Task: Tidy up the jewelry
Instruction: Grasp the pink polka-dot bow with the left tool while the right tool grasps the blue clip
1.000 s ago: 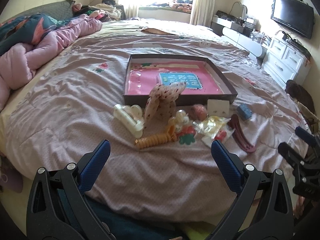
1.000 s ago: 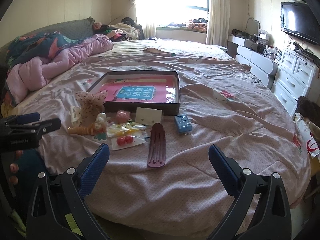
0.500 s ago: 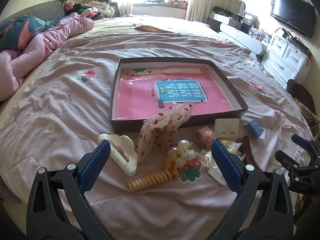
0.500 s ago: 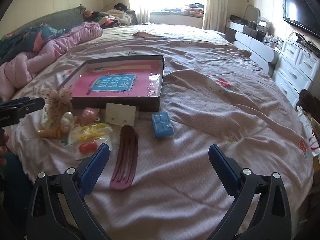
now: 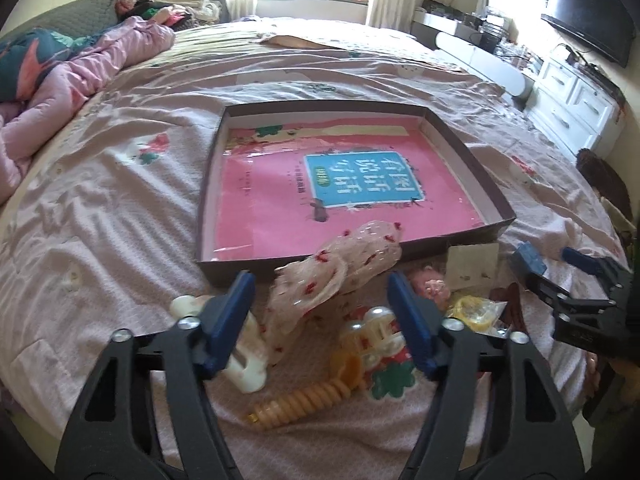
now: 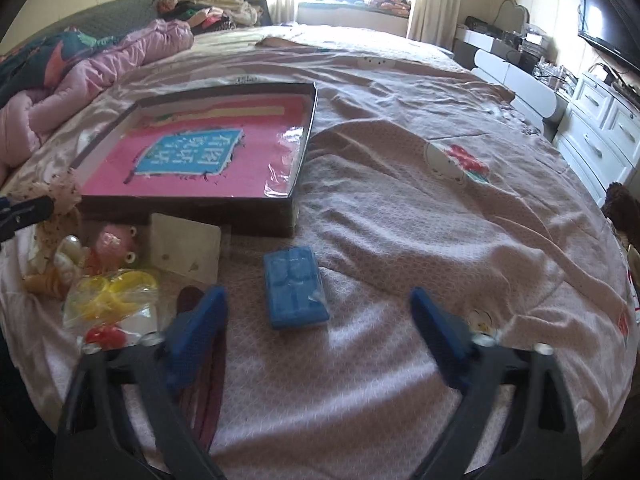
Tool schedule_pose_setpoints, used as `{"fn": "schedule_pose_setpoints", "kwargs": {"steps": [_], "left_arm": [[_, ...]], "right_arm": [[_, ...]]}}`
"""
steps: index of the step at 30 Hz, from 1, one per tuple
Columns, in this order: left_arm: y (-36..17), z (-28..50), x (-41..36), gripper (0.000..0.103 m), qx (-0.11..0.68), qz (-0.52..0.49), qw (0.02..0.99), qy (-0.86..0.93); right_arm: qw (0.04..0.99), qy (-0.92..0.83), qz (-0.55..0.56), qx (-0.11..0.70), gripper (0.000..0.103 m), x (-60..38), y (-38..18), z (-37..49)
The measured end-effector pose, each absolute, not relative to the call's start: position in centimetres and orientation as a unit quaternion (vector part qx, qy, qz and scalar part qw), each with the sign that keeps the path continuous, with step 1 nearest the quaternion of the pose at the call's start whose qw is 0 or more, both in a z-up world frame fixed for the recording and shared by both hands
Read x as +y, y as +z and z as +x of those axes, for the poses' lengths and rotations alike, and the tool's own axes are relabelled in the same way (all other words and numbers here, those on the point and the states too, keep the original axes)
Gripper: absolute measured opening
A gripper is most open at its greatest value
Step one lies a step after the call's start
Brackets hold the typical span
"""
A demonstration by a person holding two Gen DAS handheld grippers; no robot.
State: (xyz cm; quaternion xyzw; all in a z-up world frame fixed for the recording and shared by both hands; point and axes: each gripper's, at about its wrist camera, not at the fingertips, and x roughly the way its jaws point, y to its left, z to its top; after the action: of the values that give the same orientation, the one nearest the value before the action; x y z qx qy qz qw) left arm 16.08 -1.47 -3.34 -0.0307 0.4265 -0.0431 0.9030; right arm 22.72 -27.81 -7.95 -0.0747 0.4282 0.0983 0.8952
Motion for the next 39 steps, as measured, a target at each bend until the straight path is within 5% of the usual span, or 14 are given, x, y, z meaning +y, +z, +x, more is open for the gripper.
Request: {"fn": "schedule_pose_setpoints", "kwargs": {"steps": [4,12,39], "left_arm": [[-3.6,16.6,-2.2,0.034,0.430,-0.022,0.901,-0.046],[-3.2,16.9,-2.7,0.017,0.421,-0.018,0.904,-0.070],[0.3,23.4,3.8,0.017,0.386,-0.102,0.916,-0.038]], "right_arm": [[0.886,0.111,-0.076,0.444,0.067,-27.4,-9.0,23.7],[0.879,0.139,-0.046,0.453,0.032,-28.2,-9.8,24.3],[0.901,0.186,-0.033,0.390,0.031,-25.4,-2.2,28.4]]}}
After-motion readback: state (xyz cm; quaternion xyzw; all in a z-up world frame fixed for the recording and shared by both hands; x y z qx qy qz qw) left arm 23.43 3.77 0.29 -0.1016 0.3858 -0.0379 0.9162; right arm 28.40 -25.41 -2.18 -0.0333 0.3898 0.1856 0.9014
